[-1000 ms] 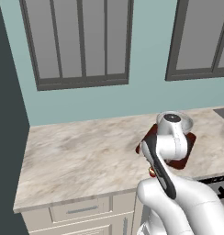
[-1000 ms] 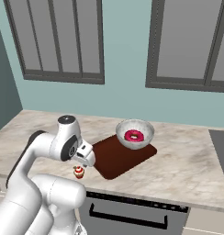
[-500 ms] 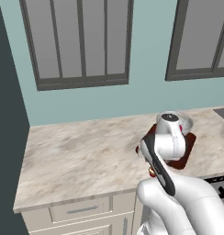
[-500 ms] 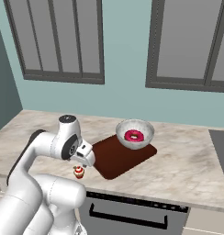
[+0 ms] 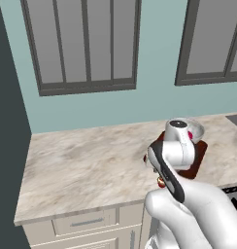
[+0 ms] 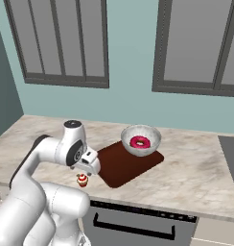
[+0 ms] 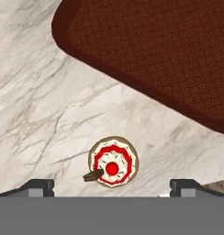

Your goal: Place the bowl with donut and the cupcake onto the tray.

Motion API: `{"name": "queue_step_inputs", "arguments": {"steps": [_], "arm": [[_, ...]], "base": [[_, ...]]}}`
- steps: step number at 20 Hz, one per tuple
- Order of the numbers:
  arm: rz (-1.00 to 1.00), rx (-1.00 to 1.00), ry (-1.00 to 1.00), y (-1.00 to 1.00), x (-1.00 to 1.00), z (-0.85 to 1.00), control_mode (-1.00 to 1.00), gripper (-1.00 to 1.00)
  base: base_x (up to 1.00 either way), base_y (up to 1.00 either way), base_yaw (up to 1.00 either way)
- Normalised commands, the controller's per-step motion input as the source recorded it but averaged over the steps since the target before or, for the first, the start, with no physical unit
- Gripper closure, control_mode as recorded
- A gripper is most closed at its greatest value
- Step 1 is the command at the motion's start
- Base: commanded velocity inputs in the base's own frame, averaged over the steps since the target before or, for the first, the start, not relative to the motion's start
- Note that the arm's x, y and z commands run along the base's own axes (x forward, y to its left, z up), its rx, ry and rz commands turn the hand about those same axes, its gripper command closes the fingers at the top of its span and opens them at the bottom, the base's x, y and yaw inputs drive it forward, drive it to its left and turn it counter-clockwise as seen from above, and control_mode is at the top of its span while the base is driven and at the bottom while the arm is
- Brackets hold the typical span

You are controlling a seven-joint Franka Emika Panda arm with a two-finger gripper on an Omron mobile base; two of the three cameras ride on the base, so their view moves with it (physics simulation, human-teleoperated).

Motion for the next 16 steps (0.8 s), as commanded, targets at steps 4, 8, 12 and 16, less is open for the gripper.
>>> {"name": "queue_step_inputs", "arguments": {"steps": [4,8,12,16], "arm": [[0.01,0.00,0.00,0.00,0.00,-0.29,-1.00,-1.00],[0.01,0.00,0.00,0.00,0.00,-0.29,-1.00,-1.00],[0.00,0.00,0.03,0.01,0.00,-0.20,-1.00,-1.00],[0.00,0.00,0.11,0.04,-0.01,-0.03,-1.00,-1.00]], "base": [[0.00,0.00,0.00],[0.00,0.00,0.00],[0.00,0.00,0.00],[0.00,0.00,0.00]]}}
